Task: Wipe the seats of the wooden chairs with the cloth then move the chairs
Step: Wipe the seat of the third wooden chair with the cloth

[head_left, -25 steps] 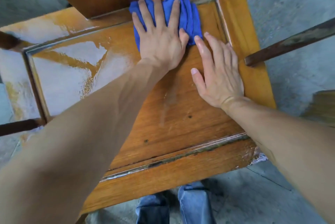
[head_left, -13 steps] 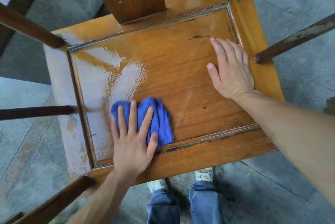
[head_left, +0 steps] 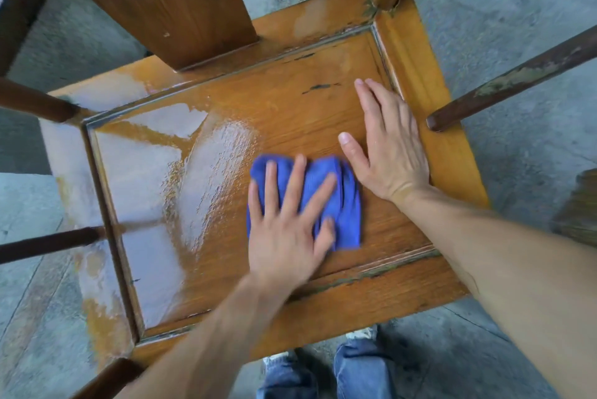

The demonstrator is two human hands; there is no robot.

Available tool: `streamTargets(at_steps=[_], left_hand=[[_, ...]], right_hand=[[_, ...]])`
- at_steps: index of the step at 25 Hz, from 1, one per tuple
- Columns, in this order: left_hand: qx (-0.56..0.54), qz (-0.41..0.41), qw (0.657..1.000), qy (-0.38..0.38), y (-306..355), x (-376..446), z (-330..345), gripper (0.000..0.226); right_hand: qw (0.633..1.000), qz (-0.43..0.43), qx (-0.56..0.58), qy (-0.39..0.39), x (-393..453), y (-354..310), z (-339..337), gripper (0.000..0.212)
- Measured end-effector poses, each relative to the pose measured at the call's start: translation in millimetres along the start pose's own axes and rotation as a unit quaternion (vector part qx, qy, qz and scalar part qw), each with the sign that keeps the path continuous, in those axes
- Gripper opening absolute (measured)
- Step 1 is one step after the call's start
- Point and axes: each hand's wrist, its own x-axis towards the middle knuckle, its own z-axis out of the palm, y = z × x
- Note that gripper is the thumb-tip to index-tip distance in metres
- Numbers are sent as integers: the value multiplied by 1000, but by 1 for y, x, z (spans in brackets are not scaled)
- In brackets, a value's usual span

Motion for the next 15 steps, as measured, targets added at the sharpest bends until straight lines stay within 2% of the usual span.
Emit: streamTargets(at_steps=[3,6,8,11,15], left_hand=[[15,-45,998,45,-4,136,-10,58],[16,-74,997,10,-3,251,-28,60],[14,-89,996,-8,-3,300,-40,59],[-7,-82,996,-41,-6,327,-48,58],[30,1,1000,4,-10,279,-40,62]], right_hand=[[1000,30,5,1,4,-1,1,75],[999,38,-18,-12,5,-3,0,79],[999,35,-27,-19,6,-4,0,81],[999,34,-36,-17,7,-3,0,80],[999,33,-39,-6,7,0,0,82]])
